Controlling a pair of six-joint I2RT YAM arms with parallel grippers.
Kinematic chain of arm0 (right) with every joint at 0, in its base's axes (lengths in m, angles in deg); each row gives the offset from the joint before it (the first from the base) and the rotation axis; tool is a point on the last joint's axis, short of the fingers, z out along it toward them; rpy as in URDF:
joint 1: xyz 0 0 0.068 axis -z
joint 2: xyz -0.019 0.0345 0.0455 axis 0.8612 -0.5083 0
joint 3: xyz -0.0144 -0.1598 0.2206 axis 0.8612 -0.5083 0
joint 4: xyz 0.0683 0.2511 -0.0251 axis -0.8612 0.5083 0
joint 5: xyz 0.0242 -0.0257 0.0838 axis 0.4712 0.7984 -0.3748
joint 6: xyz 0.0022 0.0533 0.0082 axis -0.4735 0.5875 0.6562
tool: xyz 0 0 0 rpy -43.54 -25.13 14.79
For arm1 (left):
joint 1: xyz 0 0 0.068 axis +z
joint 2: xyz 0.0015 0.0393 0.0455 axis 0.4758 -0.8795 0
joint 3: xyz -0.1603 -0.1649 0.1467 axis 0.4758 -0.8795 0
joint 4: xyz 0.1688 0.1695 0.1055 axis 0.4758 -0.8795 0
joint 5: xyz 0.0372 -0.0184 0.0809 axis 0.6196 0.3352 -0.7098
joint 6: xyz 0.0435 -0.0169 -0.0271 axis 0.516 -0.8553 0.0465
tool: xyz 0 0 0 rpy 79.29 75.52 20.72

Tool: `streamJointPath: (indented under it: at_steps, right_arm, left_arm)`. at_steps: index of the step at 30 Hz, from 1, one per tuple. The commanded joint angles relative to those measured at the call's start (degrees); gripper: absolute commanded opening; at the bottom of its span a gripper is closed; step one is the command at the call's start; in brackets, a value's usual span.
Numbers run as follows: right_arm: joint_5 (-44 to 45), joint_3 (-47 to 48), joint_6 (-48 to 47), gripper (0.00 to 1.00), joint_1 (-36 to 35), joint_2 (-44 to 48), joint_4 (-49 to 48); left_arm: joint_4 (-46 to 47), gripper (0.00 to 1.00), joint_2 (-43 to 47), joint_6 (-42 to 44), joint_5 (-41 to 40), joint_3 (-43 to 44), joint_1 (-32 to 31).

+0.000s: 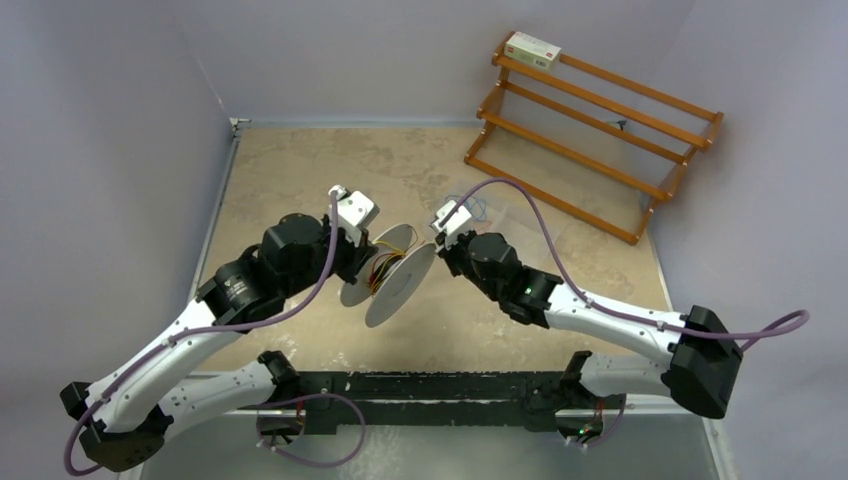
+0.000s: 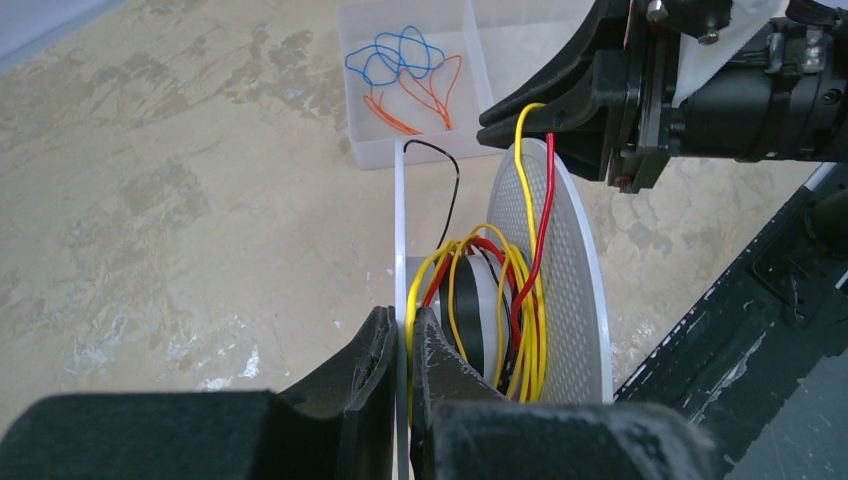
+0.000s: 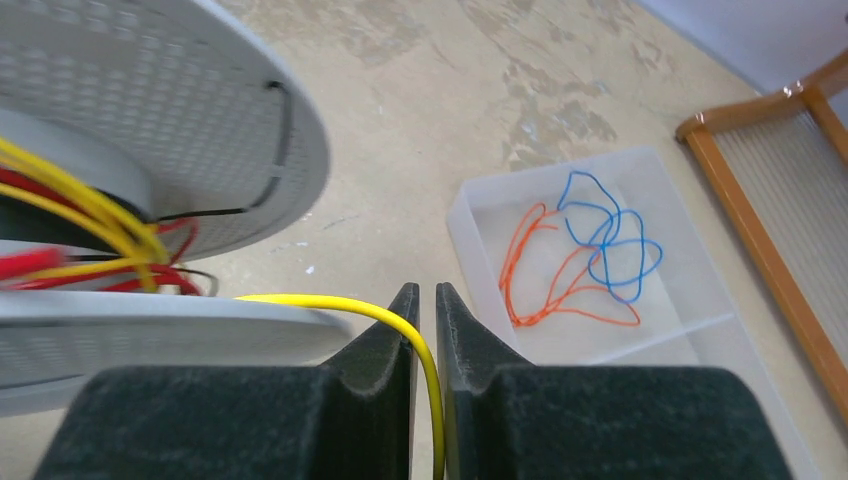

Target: Wrap the cables

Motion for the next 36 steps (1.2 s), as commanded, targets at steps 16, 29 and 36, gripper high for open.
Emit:
streamJointPath:
  at_steps: [16,29,36]
  right_arm:
    - [-2.42,-12.45,12.32,0.11,2.4,6.71,-10.52]
    - [-12.63,-19.96,20.81,0.0,2.35,5.56,-23.49]
    - [-19.29,-21.98,24.1,0.0,2.38,3.93,-29.17]
  left_arm:
    - [4.57,0.0,4.64,-2.64,1.6,6.1,-0.27]
    - [16.27,0.0,7.43,-9.91,4.27,2.74,-0.29]
    - [21.23,0.0,8.28,-14.86,3.5,1.32,-0.29]
